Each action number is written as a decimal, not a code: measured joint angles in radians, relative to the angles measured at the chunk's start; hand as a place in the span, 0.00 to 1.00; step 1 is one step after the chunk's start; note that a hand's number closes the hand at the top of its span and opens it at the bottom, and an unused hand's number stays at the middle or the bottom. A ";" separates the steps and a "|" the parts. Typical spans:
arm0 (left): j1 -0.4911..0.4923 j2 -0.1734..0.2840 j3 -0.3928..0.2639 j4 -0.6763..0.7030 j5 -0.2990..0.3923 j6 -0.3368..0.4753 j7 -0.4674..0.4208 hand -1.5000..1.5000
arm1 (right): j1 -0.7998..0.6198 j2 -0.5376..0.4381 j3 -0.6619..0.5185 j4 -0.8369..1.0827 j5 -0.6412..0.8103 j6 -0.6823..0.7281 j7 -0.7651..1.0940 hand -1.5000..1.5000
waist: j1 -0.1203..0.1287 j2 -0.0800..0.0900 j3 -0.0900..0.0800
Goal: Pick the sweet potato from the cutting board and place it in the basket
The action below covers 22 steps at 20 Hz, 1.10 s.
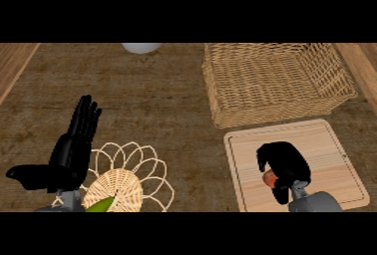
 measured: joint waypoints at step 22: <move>-0.025 0.005 0.013 0.017 0.005 -0.004 0.014 0.50 | -0.162 0.196 0.420 -0.104 -0.207 -0.509 0.248 1.00 | 0.006 0.004 0.016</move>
